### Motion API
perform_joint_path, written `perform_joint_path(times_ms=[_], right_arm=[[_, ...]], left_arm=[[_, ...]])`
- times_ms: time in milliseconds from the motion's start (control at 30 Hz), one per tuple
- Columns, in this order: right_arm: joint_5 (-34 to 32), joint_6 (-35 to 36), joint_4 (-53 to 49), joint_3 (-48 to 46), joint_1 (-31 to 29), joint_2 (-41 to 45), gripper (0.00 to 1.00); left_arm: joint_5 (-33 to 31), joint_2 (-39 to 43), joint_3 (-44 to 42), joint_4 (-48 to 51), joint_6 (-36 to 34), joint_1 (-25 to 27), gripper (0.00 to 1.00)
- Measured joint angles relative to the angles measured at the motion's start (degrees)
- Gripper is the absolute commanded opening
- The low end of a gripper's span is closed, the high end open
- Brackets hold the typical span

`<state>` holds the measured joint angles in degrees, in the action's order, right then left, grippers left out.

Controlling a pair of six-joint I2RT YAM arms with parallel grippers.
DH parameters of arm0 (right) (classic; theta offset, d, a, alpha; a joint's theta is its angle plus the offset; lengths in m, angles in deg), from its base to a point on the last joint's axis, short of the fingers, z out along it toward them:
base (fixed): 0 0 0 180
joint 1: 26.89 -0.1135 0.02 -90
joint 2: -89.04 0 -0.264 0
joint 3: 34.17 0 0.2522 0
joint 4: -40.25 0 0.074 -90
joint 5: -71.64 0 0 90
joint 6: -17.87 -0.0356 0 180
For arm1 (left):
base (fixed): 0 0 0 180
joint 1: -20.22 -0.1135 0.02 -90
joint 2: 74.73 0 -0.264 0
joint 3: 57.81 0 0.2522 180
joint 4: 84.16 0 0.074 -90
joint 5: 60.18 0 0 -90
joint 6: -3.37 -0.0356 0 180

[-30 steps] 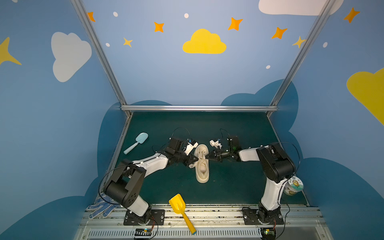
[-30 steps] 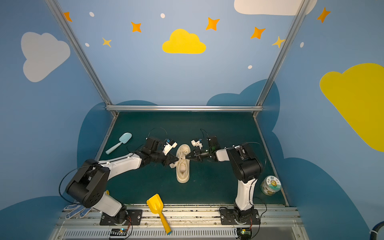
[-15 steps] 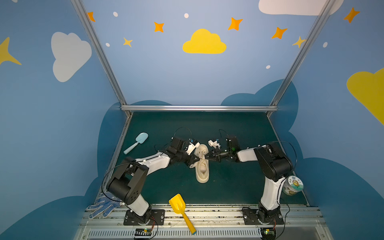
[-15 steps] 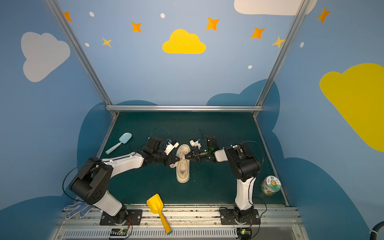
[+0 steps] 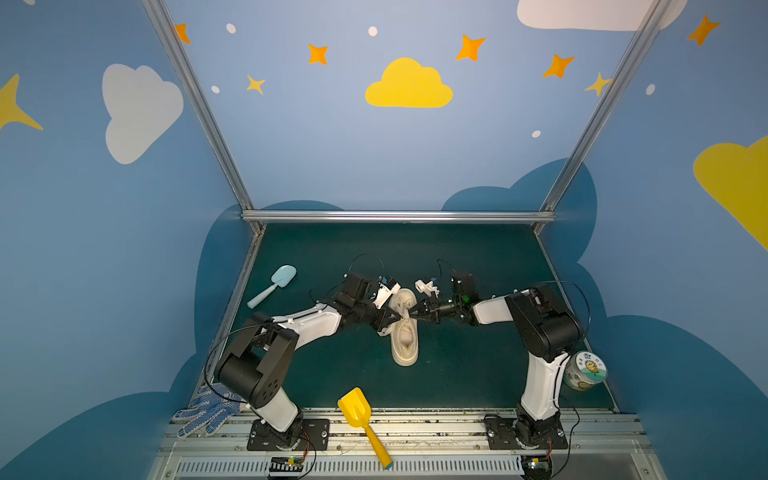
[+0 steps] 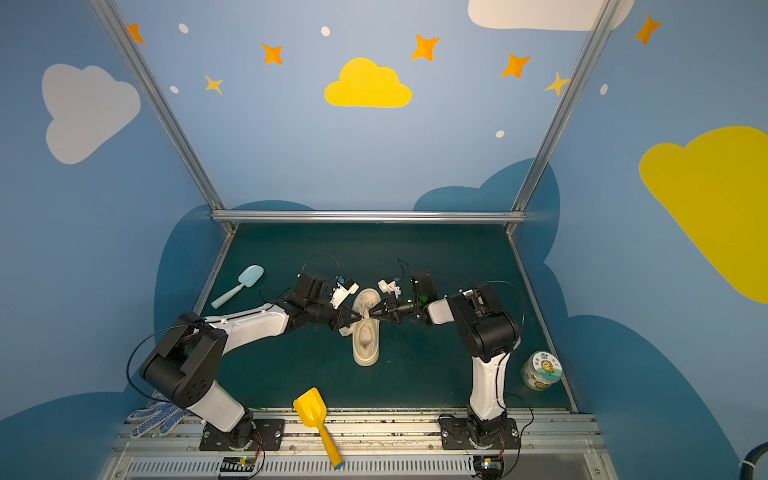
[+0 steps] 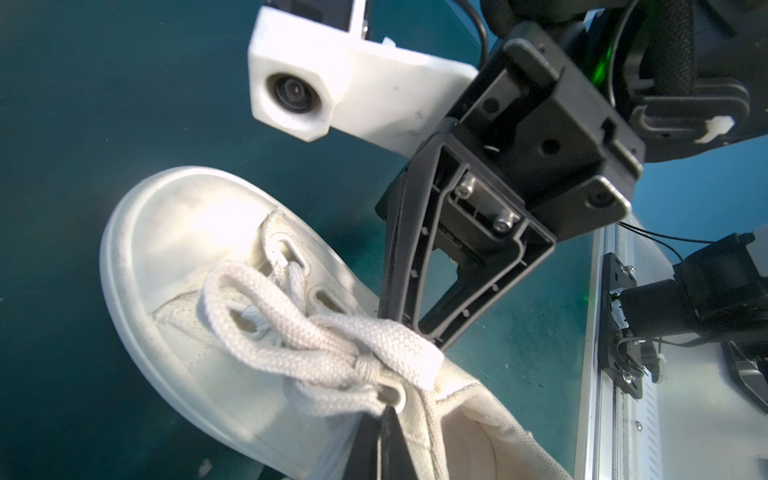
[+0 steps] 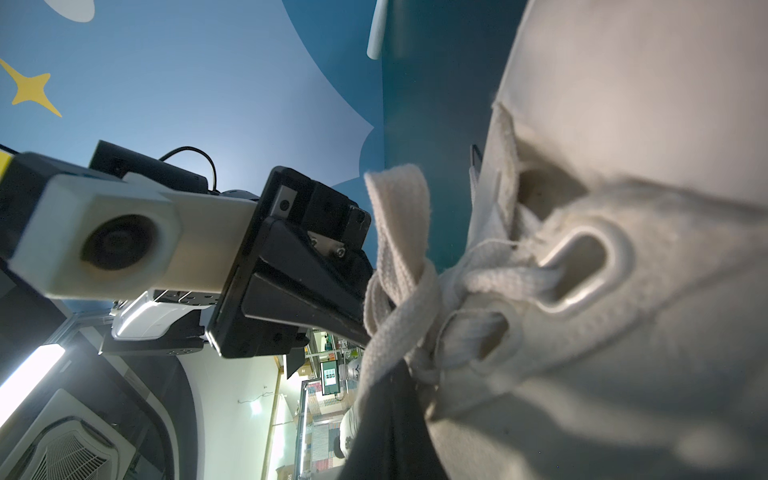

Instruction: Tie the shoes

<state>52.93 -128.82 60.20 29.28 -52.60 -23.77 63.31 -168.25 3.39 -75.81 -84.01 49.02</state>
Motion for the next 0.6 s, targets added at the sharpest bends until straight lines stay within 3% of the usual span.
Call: perform_joint_path(times_ms=[600], right_arm=[[0.37, -1.01, 1.53, 1.2, -0.87, -2.16, 0.02]], left_arm=[[-0.07, -0.26, 0.04, -0.79, 0.44, 0.63, 0.07]])
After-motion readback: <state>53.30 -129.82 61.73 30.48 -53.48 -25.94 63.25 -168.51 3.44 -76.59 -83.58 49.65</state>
